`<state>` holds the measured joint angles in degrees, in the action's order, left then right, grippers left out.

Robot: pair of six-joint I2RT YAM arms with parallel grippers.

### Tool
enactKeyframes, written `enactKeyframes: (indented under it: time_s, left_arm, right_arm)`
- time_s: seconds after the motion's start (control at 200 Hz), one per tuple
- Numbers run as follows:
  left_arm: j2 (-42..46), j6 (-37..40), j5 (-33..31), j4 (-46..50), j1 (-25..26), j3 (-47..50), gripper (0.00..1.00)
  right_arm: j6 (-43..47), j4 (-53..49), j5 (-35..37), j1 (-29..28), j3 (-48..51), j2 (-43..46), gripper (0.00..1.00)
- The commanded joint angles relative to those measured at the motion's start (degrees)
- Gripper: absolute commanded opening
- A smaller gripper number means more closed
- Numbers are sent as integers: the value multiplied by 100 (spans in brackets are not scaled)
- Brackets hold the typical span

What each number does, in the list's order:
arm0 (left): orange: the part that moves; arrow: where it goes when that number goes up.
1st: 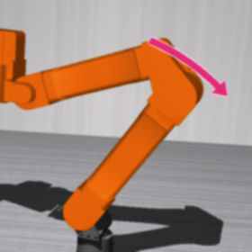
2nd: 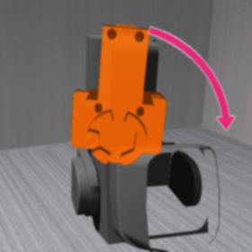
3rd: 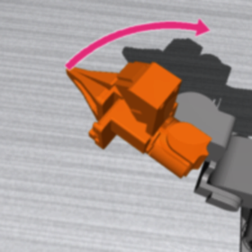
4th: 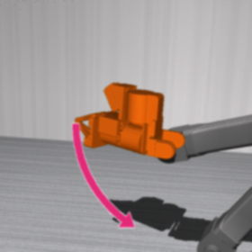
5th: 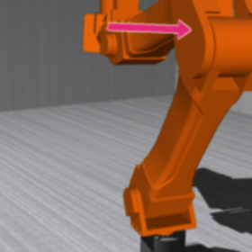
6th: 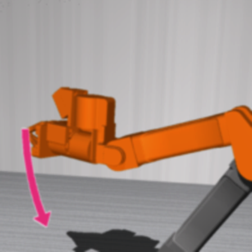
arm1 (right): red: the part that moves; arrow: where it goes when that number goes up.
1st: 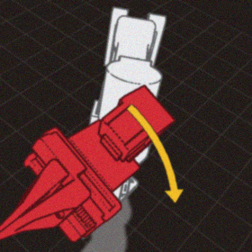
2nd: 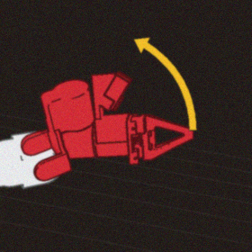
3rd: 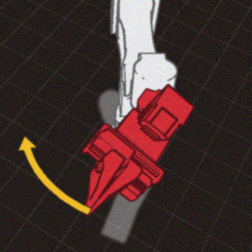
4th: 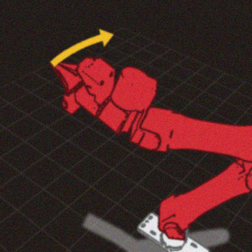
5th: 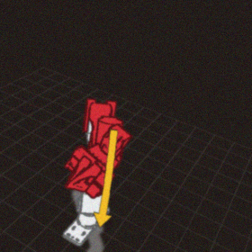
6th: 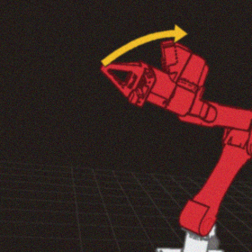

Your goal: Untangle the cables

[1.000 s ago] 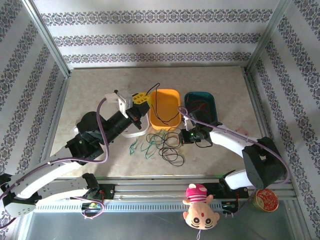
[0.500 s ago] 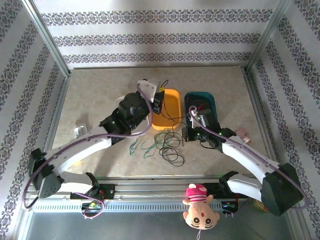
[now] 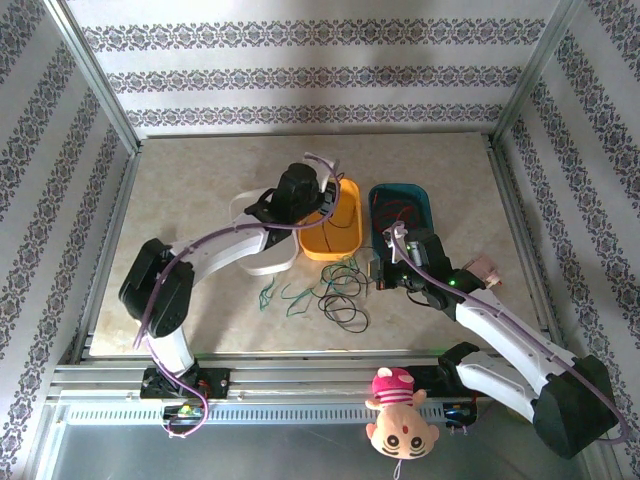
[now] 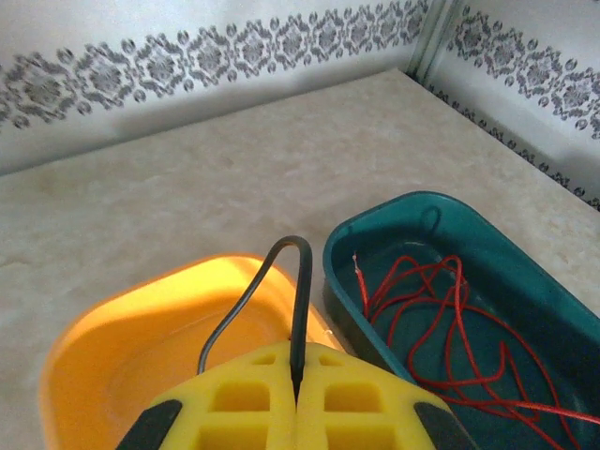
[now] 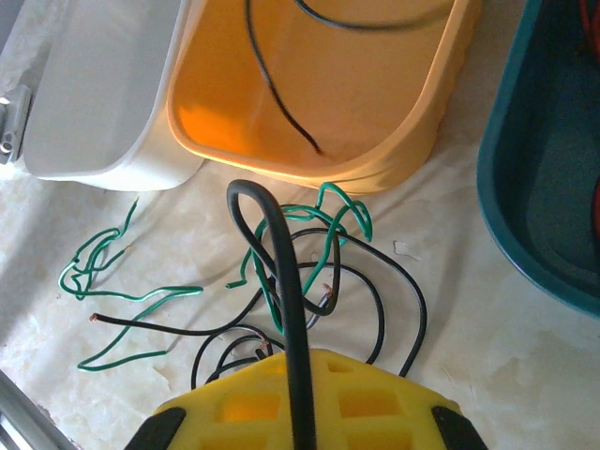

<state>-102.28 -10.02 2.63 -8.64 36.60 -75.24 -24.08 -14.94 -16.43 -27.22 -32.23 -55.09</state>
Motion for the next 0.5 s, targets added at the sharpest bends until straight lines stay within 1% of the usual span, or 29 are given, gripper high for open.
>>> enactKeyframes:
  time_s: [0.0, 0.045, 0.145, 0.16, 0.175, 0.21, 0.24, 0.265, 0.285, 0.31, 0.355, 0.415, 0.495]
  left_arm:
    - [-330, -208, 307, 630, -106, -475, 0]
    - [-432, -250, 208, 846, -116, -587, 0]
    - [-585, -334, -279, 1096, -140, -647, 0]
    - [-609, -348, -341, 1135, -148, -660, 4]
    - [-628, -359, -391, 1170, -159, -677, 11]
    - [-654, -357, -493, 1210, -178, -706, 31]
    - [-669, -296, -573, 1209, -179, -725, 45]
    - [-661, -226, -617, 1218, -179, -752, 55]
    - [-654, -178, -630, 1234, -179, -790, 59]
    - [-628, -125, -632, 1255, -179, -843, 63]
    - [-538, -27, -604, 1260, -171, -906, 67]
    - [-337, 121, -504, 1196, -158, -913, 69]
    - [8, 292, -405, 1174, -103, -816, 70]
  right_arm:
    - [39, -59, 137, -11, 6, 55, 0]
    - [38, -70, 166, -20, 15, 86, 0]
    - [51, -125, 193, -29, 32, 170, 0]
    - [44, -132, 192, -29, 32, 180, 0]
    - [48, -136, 192, -33, 32, 182, 0]
    - [55, -164, 192, -37, 32, 211, 0]
    - [57, -170, 201, -44, 32, 217, 0]
    - [65, -175, 214, -46, 30, 228, 0]
    - [62, -180, 225, -55, 32, 227, 0]
    - [63, -187, 234, -55, 16, 229, 0]
    - [68, -205, 252, -68, 9, 218, 0]
    - [73, -224, 280, -90, -12, 209, 0]
    - [70, -229, 304, -108, -29, 196, 0]
